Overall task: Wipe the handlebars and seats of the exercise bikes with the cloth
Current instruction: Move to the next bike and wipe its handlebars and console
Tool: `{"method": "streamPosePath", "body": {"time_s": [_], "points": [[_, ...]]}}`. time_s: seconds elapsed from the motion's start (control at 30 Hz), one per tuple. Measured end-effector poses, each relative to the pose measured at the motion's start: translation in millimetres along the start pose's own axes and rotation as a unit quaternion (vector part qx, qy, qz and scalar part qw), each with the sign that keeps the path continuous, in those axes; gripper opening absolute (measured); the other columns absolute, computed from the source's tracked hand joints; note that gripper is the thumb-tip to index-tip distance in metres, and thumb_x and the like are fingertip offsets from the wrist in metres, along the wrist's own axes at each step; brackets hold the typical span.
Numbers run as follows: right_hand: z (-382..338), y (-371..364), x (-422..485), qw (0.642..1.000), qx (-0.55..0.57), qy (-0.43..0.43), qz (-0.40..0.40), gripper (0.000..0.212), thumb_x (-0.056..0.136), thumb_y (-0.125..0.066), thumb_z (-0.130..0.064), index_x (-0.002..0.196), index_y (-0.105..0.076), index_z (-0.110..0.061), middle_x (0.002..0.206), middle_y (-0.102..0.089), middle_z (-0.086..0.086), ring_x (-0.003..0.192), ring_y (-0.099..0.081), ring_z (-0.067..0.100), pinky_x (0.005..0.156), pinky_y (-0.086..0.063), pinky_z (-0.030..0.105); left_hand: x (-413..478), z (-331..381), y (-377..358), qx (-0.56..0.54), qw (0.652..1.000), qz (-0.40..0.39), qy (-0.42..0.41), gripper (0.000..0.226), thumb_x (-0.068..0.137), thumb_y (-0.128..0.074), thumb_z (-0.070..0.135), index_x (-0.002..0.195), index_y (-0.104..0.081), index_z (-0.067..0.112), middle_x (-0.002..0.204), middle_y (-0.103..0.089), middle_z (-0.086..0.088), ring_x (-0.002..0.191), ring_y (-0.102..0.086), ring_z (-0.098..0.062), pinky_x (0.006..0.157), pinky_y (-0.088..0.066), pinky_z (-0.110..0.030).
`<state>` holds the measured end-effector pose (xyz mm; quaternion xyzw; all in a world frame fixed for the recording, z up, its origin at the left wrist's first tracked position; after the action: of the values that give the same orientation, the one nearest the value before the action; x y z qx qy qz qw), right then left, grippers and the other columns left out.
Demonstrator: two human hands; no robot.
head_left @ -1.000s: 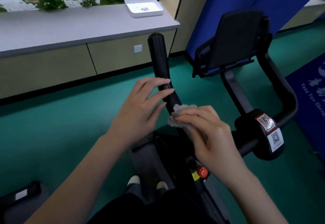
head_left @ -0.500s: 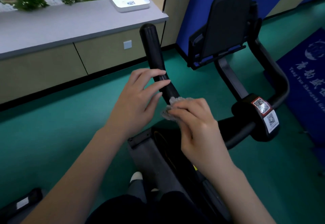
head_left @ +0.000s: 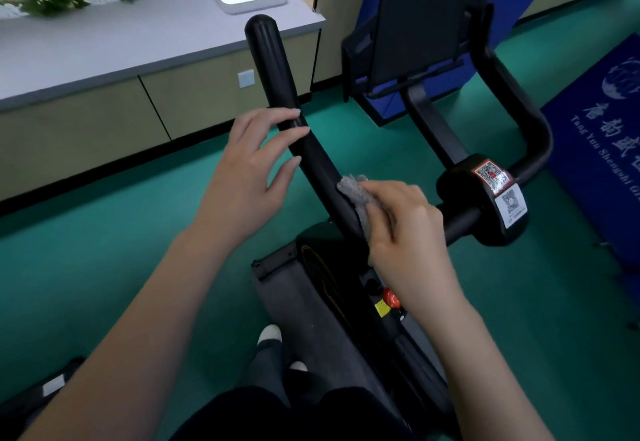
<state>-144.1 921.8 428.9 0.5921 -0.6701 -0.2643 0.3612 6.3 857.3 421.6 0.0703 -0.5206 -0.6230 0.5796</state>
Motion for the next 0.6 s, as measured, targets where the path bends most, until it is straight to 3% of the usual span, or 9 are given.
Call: {"method": "streamPosePath", "body": {"time_s": [0.1,0.23,0.33,0.5,0.6], "points": [[16.3,7.0,-7.8,0.999,-0.026,-0.013,-0.042,0.027,0.090,-0.054,0.000,0.112,-0.067,-0.005,0.096,-0.065,0.001,0.099,-0.057,0.023,0.082,-0.034,0.013,-2.2,1.3,1.8,0.005,1.000,0.000,0.000,0.030,0.093,-0.056,0.012,0.122,-0.059,0.005,0.133,-0.051,-0.008,0.122,-0.042,-0.029,0.110,-0.026,-0.027],[22.1,19.6,3.0,0.999,0.011,-0.025,-0.031,0.026,0.088,-0.054,0.000,0.105,-0.071,-0.010,0.092,-0.069,-0.001,0.092,-0.061,0.011,0.071,-0.038,0.003,-2.3,4.0,1.9,0.022,1.000,-0.004,-0.001,0.031,0.094,-0.055,0.016,0.123,-0.057,0.006,0.134,-0.049,-0.007,0.124,-0.040,-0.026,0.110,-0.023,-0.024],[18.5,13.3,24.9,0.997,0.059,-0.045,-0.005,0.027,0.089,-0.051,-0.001,0.105,-0.071,-0.011,0.091,-0.070,0.000,0.069,-0.059,-0.002,0.062,-0.036,-0.004,-3.0,6.2,1.4,0.036,0.999,-0.011,-0.003,0.034,0.094,-0.054,0.018,0.124,-0.056,0.005,0.134,-0.049,-0.008,0.125,-0.040,-0.028,0.109,-0.025,-0.027],[21.0,-14.5,40.6,0.992,0.073,-0.088,-0.044,0.026,0.089,-0.048,-0.004,0.103,-0.067,-0.016,0.092,-0.065,-0.001,0.084,-0.057,0.013,0.060,-0.037,0.007,-0.3,27.0,-2.2,0.034,0.998,-0.029,-0.051,0.033,0.094,-0.054,0.022,0.122,-0.058,0.004,0.126,-0.055,-0.008,0.123,-0.045,-0.028,0.107,-0.033,-0.039],[34.7,-14.8,30.3,0.987,0.042,-0.103,-0.118,0.023,0.088,-0.050,-0.009,0.095,-0.068,-0.021,0.088,-0.068,-0.002,0.087,-0.062,0.012,0.061,-0.041,0.008,2.4,39.8,-12.4,0.008,0.995,-0.065,-0.073,0.032,0.093,-0.052,0.029,0.114,-0.063,0.007,0.116,-0.062,-0.005,0.121,-0.049,-0.026,0.106,-0.033,-0.041]]}}
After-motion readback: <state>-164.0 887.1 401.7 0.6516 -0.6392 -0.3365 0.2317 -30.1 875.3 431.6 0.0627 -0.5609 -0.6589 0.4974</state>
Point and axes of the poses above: each hand's wrist, its own x-axis towards the middle knuckle, its own y-axis out of the back of the hand, z = x × y, the point moved 10 cm from there along x, towards the middle knuckle
